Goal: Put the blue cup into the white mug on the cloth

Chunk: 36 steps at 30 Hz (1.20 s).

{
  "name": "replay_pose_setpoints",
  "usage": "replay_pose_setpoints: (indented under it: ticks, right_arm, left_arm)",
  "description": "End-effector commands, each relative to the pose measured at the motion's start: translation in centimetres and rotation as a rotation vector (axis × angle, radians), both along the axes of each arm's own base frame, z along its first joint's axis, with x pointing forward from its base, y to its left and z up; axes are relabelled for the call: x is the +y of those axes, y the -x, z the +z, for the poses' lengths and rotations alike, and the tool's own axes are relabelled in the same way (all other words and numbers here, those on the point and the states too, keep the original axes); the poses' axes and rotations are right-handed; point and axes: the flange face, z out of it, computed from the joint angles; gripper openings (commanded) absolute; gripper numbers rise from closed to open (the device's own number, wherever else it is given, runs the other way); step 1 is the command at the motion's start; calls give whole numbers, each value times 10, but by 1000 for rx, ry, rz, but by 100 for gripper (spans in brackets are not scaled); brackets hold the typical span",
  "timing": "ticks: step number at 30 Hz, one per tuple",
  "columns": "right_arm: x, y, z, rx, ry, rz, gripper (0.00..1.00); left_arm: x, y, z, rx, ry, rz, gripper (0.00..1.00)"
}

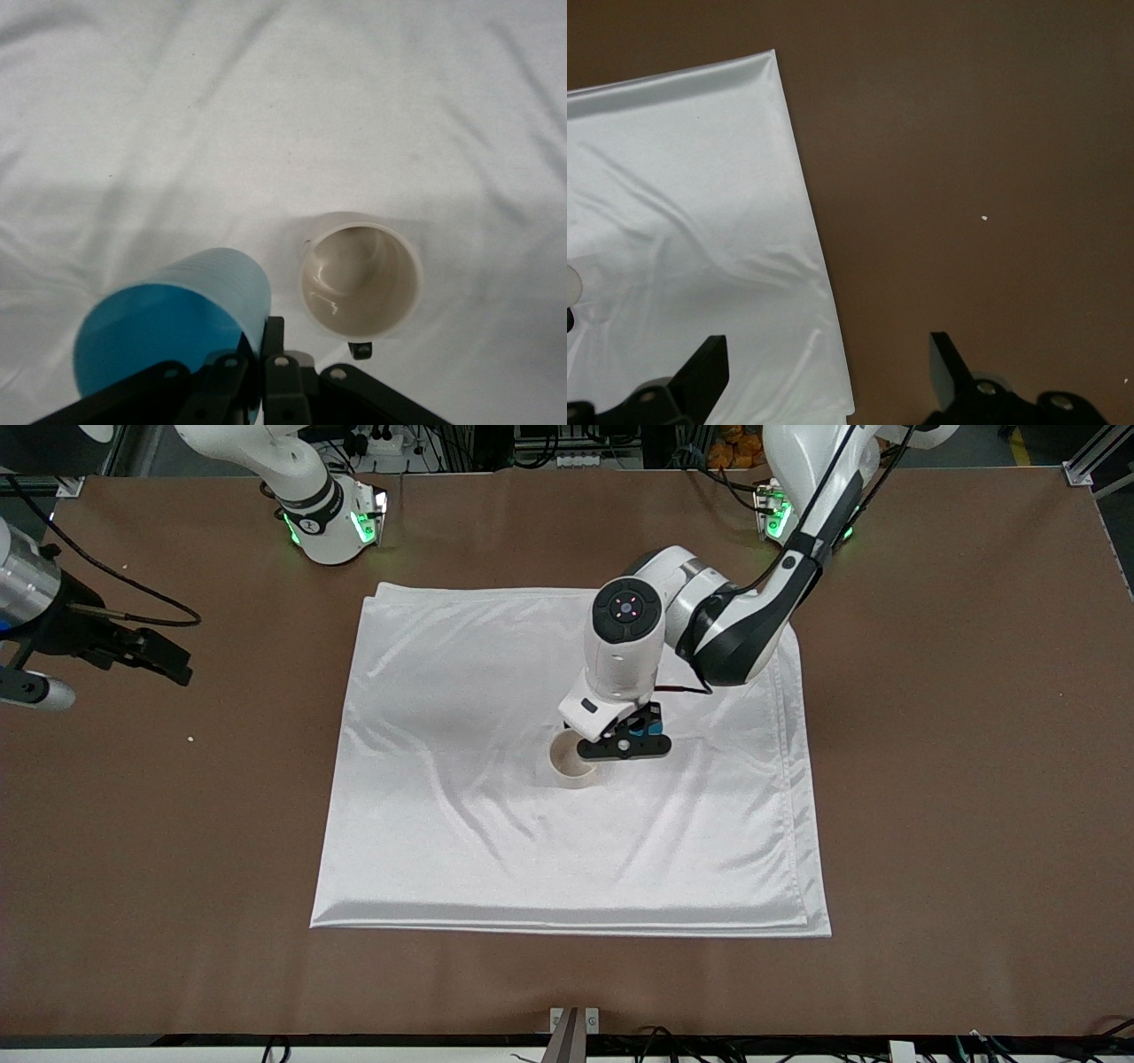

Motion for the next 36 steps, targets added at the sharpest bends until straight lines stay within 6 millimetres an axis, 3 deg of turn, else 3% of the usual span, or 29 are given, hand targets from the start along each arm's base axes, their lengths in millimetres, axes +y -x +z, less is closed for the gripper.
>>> replay_pose_setpoints:
  ticks: [1,9,15,36]
  right_arm:
    - [-8,10,16,-20,0,0,100]
    - [-6,7,19,-58,-12,14,100]
    - [-10,3,9,-60,-19,39,100]
    - [-25,-5,7,-98,-21,123,100]
  left_arm:
    - [-29,-8,-4,-37,11,24,0]
    - [-57,3,-13,-70,61,21,0]
    - [-69,6,-26,-96,47,24,0]
    - [-75,7,-51,-101,54,19,0]
